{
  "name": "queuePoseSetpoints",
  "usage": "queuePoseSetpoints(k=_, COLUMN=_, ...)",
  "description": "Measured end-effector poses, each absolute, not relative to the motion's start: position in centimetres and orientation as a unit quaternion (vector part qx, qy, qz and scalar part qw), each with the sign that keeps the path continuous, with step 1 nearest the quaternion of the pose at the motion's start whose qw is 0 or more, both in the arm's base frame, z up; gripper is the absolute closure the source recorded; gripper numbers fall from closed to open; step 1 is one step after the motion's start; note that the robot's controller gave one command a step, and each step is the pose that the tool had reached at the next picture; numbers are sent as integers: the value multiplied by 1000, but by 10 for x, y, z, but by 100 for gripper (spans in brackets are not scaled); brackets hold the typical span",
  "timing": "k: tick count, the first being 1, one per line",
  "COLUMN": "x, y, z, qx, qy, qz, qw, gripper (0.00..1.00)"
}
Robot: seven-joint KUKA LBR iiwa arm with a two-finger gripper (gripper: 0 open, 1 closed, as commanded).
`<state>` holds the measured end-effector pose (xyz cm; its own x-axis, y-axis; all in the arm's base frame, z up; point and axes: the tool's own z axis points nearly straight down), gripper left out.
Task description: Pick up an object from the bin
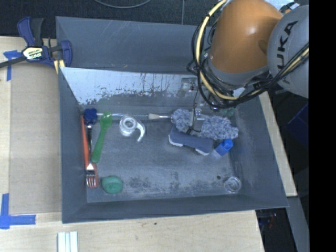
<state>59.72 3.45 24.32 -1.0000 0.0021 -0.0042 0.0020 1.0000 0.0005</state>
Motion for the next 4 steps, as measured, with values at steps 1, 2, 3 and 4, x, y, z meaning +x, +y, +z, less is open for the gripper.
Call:
queuePoseSetpoints(k=1, x=597, y=35, z=243, qx=1, qy=1000, qz=0, qw=2, gripper=0)
queuePoseSetpoints(k=2, x=612, y=47, z=222, qx=-65, qy=998, qz=0, qw=3, gripper=0)
queuePoseSetpoints(k=3, x=611, y=25, z=202, qx=-91, qy=996, qz=0, qw=3, gripper=0)
queuePoseSetpoints(k=4, x=618, y=55, z=296, qx=-68, qy=998, qz=1, qw=9, gripper=0)
